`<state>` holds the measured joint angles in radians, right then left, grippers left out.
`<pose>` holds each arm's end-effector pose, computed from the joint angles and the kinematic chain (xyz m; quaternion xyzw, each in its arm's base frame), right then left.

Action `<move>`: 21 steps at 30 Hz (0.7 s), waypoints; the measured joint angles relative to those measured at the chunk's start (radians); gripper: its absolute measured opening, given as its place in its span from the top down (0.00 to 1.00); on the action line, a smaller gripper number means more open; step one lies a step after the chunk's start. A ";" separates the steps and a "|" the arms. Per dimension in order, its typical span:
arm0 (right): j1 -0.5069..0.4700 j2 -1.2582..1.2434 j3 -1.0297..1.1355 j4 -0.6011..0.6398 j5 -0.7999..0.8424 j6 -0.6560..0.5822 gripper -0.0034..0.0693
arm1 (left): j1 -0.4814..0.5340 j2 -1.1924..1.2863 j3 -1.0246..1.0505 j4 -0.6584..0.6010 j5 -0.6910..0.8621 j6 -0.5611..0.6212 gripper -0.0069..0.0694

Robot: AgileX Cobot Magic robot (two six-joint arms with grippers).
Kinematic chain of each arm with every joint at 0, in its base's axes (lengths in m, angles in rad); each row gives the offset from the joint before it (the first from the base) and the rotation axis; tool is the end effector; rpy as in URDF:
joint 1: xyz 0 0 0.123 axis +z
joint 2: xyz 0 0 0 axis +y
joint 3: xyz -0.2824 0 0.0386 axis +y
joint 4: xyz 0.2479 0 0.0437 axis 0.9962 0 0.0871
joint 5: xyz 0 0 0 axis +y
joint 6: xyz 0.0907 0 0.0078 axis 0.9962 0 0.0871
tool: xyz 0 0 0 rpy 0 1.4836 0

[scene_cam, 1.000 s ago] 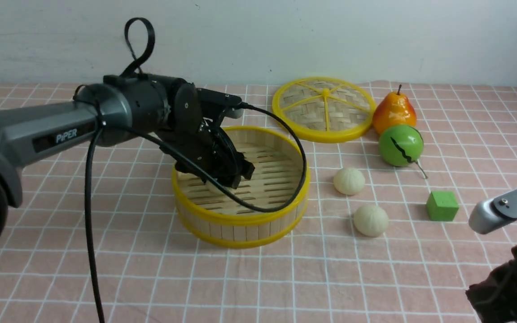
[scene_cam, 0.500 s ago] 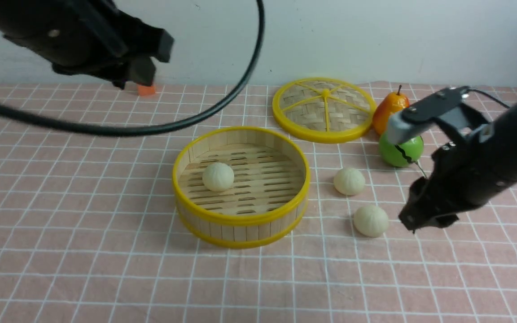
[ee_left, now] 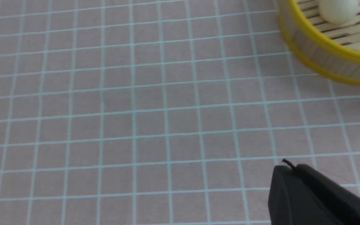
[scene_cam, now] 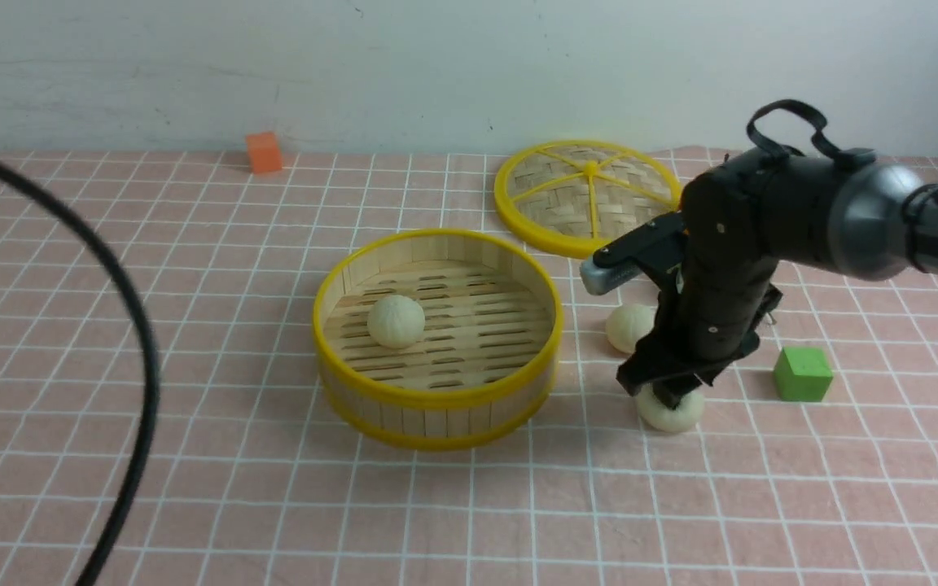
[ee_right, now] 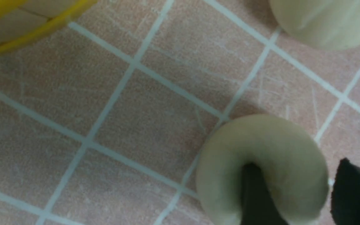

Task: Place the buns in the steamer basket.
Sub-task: Use the right arm to grab a steamed stuffed bun, then use the right arm to put the steamed stuffed bun into the steamer

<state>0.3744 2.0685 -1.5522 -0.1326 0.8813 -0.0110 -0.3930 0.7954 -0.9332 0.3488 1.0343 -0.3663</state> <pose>0.4031 0.1484 0.1809 -0.2240 0.9643 -0.0318 0.1376 0.1314 -0.0255 0.3676 0.0391 0.9139 0.0236 0.4034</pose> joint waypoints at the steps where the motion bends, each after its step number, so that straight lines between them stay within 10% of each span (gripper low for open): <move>1: 0.000 0.002 0.000 0.000 0.000 0.000 0.54 | 0.000 -0.009 0.005 0.006 0.002 -0.004 0.93; 7: 0.001 -0.034 -0.059 0.005 0.058 -0.030 0.94 | 0.000 -0.102 0.140 0.120 0.027 -0.087 0.93; 21: 0.202 0.029 -0.340 0.206 -0.077 -0.220 0.94 | 0.000 -0.120 0.313 0.143 -0.366 -0.152 0.93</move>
<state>0.5761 2.0978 -1.8922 0.0732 0.8040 -0.2307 -0.3930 0.6753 -0.6197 0.4921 0.6682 -0.5185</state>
